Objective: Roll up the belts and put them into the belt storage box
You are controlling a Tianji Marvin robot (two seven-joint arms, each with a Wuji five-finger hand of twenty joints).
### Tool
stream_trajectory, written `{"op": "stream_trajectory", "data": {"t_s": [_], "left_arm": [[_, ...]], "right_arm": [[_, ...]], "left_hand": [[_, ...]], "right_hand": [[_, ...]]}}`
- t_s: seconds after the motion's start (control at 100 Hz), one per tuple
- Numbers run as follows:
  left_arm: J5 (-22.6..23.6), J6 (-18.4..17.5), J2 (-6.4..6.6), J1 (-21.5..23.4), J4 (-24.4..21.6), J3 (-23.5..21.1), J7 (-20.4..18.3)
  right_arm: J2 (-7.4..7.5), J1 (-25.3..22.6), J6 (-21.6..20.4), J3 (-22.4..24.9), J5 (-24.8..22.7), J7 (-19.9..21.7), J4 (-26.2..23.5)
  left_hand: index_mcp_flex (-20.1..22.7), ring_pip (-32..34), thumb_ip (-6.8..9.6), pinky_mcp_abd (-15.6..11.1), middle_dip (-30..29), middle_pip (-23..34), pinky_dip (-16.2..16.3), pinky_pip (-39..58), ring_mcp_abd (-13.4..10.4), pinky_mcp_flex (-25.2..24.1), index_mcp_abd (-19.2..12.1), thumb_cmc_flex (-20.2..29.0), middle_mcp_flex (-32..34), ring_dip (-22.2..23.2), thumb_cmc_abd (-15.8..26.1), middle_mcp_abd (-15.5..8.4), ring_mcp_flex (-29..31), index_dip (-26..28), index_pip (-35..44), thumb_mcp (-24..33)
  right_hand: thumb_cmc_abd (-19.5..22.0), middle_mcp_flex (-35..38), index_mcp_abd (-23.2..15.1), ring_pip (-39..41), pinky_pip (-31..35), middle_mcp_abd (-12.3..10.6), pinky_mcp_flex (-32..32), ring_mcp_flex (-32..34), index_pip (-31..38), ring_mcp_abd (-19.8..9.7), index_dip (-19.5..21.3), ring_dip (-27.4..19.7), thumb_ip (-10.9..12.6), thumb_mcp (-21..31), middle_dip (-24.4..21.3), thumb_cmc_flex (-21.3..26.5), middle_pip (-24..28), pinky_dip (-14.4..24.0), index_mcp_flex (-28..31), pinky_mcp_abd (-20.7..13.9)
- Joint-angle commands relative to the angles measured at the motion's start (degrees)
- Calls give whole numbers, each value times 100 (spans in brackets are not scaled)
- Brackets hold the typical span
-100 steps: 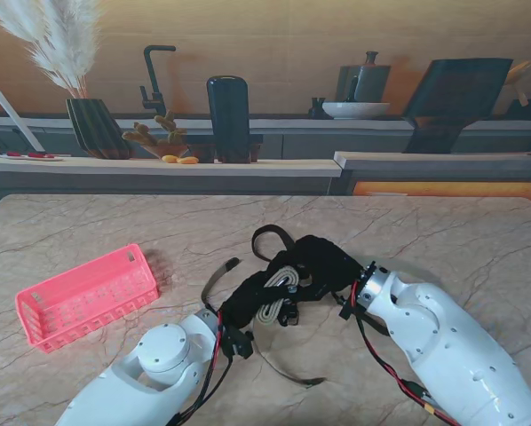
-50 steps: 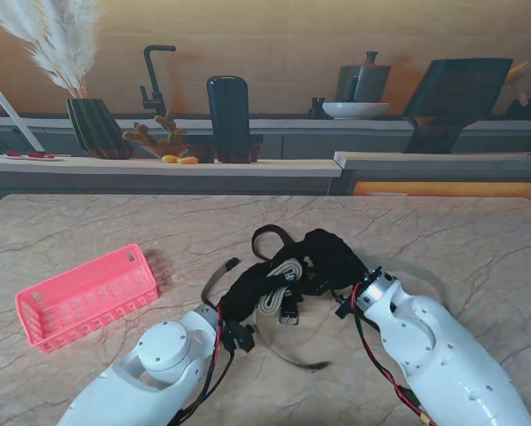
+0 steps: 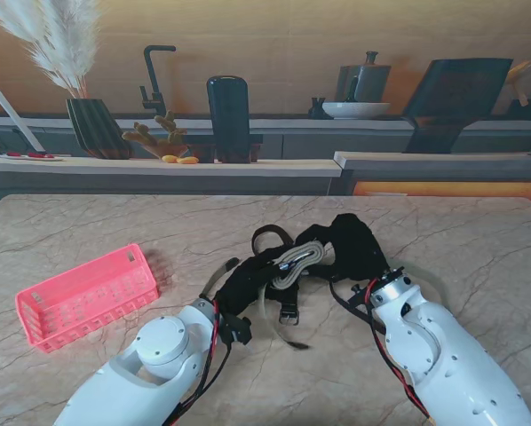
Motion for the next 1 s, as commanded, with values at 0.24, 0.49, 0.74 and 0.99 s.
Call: {"op": "stream_trajectory", "data": {"t_s": [0.24, 0.49, 0.74, 0.99], "left_arm": [[0, 107, -57, 92, -81, 12, 285], [-70, 107, -135, 115, -94, 89, 544], [-352, -48, -266, 98, 9, 254, 798], [-544, -412, -404, 116, 66, 466, 1140]], "right_arm": [[-91, 45, 313, -121, -27, -668, 5], [-161, 125, 571, -218, -71, -1109, 11], [-212, 266, 758, -368, -90, -1410, 75], [-233, 426, 904, -566, -100, -1514, 225]], "left_hand": [[-43, 51, 167, -98, 119, -16, -91, 157, 61, 155, -149, 209, 63, -51, 151, -113, 2, 101, -90, -165], [-84, 102, 168, -244, 104, -30, -104, 237, 42, 164, -140, 167, -62, -64, 126, -102, -64, 119, -53, -161], [-142, -480, 130, -607, -85, -173, -318, -41, -8, 82, -150, -60, -381, -625, -4, -35, -359, 108, -31, -36], [-475, -974, 78, -1021, -269, -352, -574, -542, -205, -96, -236, -474, -1041, -1053, -176, -107, -978, 70, -74, 101]], "right_hand": [[816, 130, -450, 315, 334, -182, -195, -359, 1773, -255, 470, -98, 533, 667, -104, 769, 405, -169, 683, 172], [880, 17, -377, 517, 548, -140, -322, -482, 1818, -197, 433, -136, 603, 572, -228, 830, 588, -285, 589, 246], [919, -43, -334, 621, 676, -115, -384, -538, 1844, -162, 405, -159, 627, 540, -294, 864, 668, -367, 542, 278], [953, -97, -287, 727, 804, -88, -451, -602, 1875, -118, 384, -176, 650, 505, -322, 892, 756, -445, 495, 323]]}}
